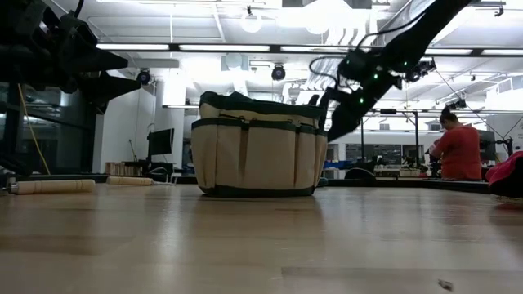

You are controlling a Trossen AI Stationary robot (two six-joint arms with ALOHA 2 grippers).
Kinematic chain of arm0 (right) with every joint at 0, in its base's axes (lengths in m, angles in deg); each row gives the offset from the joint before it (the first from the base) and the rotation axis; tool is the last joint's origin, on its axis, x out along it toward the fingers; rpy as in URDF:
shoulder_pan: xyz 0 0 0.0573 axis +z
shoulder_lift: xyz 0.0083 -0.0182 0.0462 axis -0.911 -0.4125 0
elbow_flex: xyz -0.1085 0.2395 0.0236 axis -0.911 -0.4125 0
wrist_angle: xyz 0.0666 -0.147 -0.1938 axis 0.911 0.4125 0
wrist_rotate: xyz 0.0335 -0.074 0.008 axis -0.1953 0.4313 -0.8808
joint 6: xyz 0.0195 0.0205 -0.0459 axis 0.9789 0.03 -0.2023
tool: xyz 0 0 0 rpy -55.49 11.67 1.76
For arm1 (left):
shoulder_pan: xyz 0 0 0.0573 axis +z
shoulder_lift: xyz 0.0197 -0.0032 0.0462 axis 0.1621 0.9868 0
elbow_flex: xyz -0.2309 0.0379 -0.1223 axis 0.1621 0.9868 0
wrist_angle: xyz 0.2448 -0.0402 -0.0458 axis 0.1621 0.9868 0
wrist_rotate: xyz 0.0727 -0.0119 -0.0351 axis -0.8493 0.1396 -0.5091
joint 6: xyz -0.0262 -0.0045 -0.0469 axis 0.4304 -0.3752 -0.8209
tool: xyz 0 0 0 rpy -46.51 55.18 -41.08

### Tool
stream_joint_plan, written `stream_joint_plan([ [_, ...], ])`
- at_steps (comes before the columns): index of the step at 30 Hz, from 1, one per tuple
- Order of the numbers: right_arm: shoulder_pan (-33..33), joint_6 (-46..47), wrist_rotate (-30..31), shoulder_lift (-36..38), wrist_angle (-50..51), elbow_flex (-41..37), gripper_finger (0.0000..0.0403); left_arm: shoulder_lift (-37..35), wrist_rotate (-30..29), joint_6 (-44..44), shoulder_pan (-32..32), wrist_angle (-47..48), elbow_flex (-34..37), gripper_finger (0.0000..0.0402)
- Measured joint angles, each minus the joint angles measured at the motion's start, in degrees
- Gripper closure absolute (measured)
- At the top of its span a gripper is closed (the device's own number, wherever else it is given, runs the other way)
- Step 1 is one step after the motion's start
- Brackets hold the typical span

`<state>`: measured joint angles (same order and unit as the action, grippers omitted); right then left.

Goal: Pick & Place Garden tools in Gardening bag
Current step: Put the shear scissors into the gardening bag

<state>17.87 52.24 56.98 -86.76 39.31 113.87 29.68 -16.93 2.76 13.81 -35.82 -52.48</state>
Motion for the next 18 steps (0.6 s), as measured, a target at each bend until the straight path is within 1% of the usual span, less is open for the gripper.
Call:
stream_joint_plan([
  [4,0.12,-5.32,-1.48,-2.72,0.32,0.18,0.0233,0.01,0.00,0.00,0.01,0.00,0.00,0.0158],
  [6,0.12,-6.69,-1.81,-4.23,2.05,1.42,0.0233,0.01,0.00,0.00,-0.01,0.00,0.00,0.0158],
  [9,0.14,-8.65,-3.29,-6.65,7.62,5.09,0.0233,0.00,0.00,0.00,0.01,0.00,0.00,0.0158],
  [15,0.87,-12.18,-3.33,-11.62,20.36,14.19,0.0233,0.02,0.00,0.00,0.01,0.00,0.00,0.0158],
  [18,0.94,-14.08,-2.52,-13.54,23.34,16.65,0.0233,0.00,0.00,0.00,0.01,0.00,0.00,0.0158],
])
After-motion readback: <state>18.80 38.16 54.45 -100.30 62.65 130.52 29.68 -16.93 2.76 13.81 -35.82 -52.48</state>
